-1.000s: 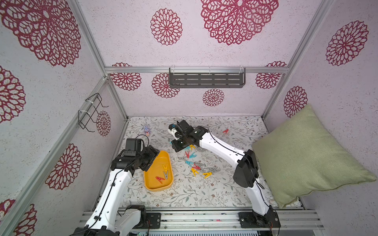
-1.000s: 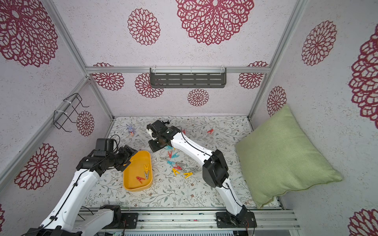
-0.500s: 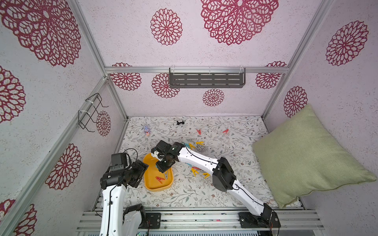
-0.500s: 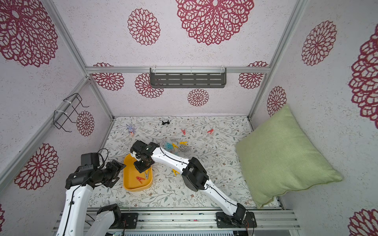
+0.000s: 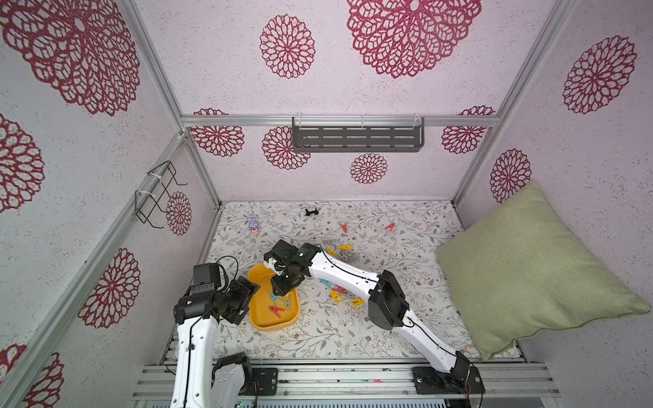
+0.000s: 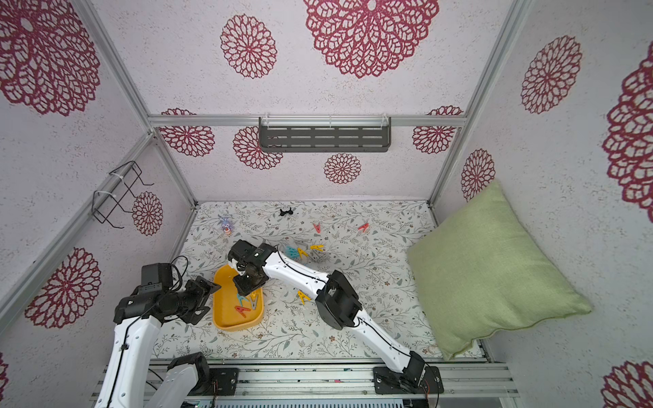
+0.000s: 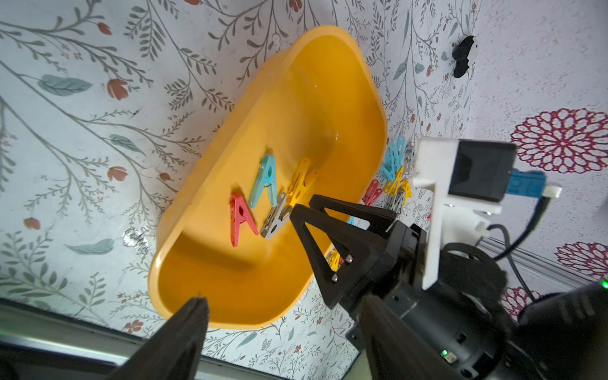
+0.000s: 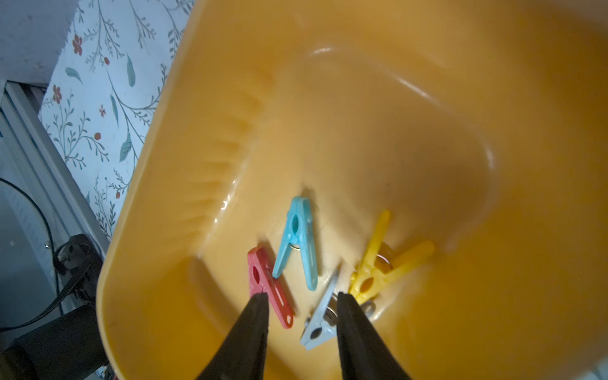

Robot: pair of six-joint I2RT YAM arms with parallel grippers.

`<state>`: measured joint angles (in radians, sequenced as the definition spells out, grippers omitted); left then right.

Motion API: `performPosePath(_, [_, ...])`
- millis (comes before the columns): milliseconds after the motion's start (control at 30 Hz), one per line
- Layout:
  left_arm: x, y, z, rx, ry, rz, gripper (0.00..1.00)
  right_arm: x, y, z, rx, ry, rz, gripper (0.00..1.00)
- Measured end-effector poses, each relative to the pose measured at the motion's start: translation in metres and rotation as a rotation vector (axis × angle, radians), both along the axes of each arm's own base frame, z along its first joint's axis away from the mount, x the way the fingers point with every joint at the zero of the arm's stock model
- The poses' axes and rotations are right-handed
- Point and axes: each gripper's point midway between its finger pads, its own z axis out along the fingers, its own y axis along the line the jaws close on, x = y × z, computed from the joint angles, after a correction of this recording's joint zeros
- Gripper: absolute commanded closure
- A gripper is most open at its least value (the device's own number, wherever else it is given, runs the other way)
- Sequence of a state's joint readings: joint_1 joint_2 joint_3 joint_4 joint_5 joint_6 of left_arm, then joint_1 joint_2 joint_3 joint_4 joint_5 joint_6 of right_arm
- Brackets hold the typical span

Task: Put the clothespins into the storage box
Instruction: Place the clothespin in the storage box, then pick up the clothespin from the center of the board.

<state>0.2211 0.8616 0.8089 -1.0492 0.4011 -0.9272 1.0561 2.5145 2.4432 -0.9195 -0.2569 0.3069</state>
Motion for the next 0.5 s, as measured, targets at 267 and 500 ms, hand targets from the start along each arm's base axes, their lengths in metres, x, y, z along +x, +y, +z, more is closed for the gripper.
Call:
performPosePath(267, [0.035, -0.034, 0.016, 0.011, -0.031, -0.128, 0.21, 0.057, -0.042, 0.076, 0.048, -0.134, -0.143, 0.6])
performPosePath(500, [0.061, -0.068, 0.016, 0.017, -0.042, -0.21, 0.21, 0.099, -0.109, 0.086, -0.006, -0.178, -0.308, 0.56])
